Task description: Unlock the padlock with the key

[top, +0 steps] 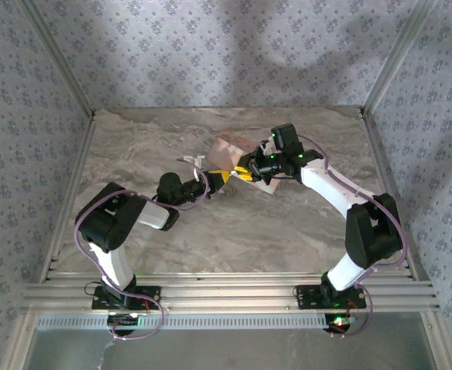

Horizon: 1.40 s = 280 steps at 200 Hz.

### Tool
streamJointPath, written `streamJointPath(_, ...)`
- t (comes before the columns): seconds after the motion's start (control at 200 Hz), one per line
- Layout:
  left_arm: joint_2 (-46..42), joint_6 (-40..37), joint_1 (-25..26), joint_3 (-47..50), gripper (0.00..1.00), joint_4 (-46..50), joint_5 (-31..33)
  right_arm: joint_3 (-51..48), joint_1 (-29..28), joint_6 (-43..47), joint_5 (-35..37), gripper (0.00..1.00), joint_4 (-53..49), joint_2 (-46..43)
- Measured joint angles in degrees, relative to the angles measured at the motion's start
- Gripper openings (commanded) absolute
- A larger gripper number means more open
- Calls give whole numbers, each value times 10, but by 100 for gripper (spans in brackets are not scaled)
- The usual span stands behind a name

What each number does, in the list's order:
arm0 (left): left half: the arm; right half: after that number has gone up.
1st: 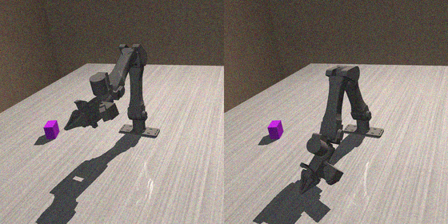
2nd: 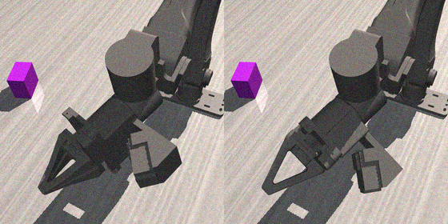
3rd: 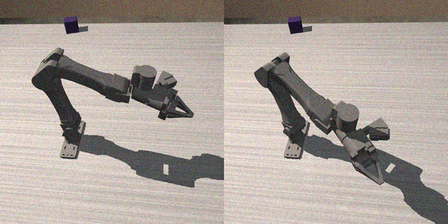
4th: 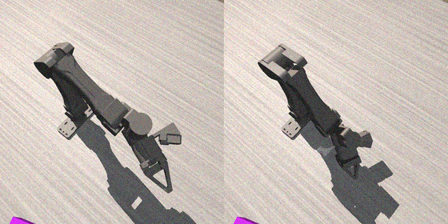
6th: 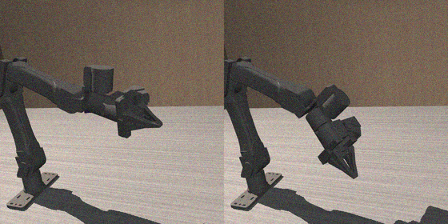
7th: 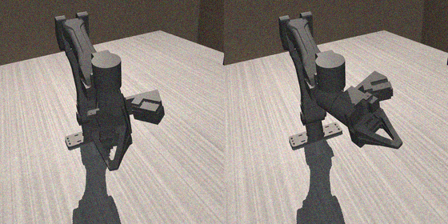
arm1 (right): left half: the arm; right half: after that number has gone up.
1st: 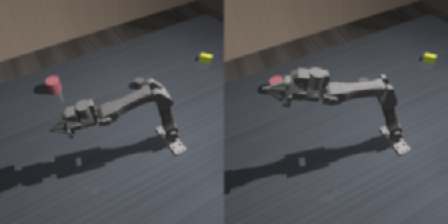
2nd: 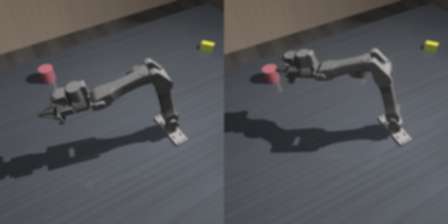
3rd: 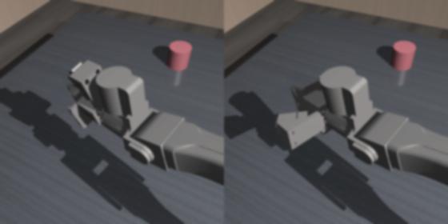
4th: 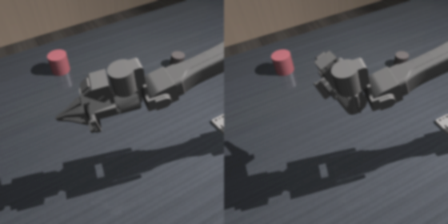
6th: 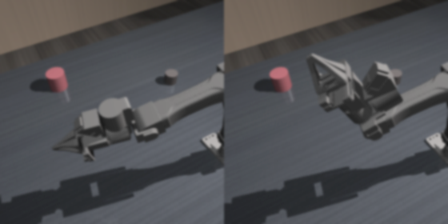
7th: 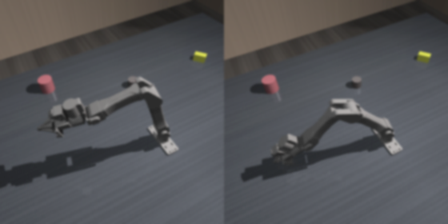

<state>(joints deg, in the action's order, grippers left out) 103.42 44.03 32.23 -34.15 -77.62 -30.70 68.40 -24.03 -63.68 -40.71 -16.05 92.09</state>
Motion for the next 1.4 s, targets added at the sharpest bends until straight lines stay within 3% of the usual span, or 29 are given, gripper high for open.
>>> streamJointPath(0.834, -1, 13, 41, 7, 0, 5, -5, 3, -5, 54, 53, 0, -41, 8)
streamJointPath(1.224, -3, 4, 6, 84, 0, -2, 19, 4, -1, 117, 63, 0, -23, 57)
streamJointPath(1.399, -38, -14, -4, 115, 0, 16, 16, 3, 0, 195, 123, 0, 5, 112)
